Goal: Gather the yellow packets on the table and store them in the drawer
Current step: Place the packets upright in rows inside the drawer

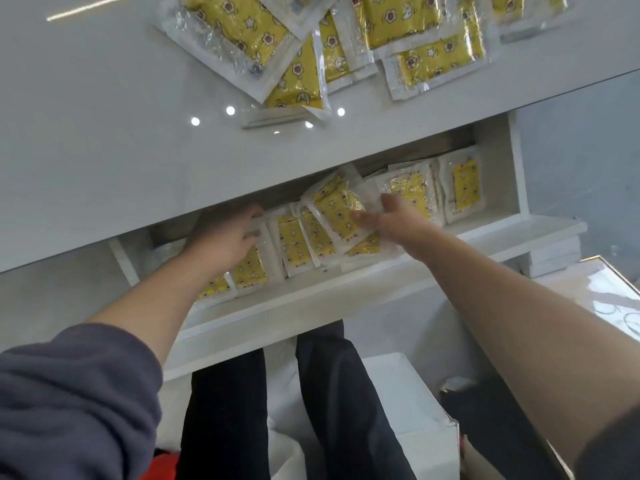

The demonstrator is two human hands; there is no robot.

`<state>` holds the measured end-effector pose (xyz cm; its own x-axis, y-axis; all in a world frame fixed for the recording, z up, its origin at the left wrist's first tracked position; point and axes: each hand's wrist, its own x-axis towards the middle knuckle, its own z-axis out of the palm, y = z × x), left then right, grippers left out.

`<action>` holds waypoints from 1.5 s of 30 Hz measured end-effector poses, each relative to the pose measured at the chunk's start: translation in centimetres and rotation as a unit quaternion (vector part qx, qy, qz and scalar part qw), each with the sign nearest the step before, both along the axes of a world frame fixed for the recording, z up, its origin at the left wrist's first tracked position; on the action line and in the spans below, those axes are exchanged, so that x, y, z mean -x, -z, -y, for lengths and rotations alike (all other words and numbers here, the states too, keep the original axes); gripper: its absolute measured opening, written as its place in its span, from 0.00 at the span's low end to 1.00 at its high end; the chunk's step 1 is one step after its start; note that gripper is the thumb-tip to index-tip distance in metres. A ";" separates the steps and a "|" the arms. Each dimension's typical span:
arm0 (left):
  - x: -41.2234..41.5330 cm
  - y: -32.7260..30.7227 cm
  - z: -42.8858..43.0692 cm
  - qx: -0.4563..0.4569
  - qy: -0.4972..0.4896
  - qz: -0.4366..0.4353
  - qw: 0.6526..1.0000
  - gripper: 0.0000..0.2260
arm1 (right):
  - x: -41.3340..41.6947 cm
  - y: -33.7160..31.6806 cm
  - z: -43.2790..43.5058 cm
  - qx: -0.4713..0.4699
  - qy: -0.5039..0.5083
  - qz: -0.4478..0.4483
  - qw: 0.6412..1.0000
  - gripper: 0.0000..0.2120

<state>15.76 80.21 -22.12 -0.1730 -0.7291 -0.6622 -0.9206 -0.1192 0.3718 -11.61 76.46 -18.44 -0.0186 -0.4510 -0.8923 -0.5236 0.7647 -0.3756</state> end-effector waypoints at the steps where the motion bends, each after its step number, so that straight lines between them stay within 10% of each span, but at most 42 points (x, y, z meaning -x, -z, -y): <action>1: 0.2 0.0 0.1 0.006 0.019 0.007 1.000 0.16 | -0.1 0.1 -0.1 0.003 0.003 -0.001 1.000 0.40; 34: -1.4 -1.1 -1.7 -0.049 -0.121 -0.143 0.981 0.02 | -2.1 0.2 -0.4 -0.021 -0.009 -0.015 1.000 0.41; 45: -0.3 0.4 -0.2 -0.050 -0.092 -0.064 0.992 0.06 | -3.4 0.0 -1.2 -0.033 -0.026 0.021 0.999 0.45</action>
<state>16.10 80.38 -22.56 -0.1295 -0.6885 -0.7135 -0.8263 -0.3229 0.4615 -8.23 77.64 -18.40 0.0408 -0.3910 -0.9195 -0.5487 0.7603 -0.3477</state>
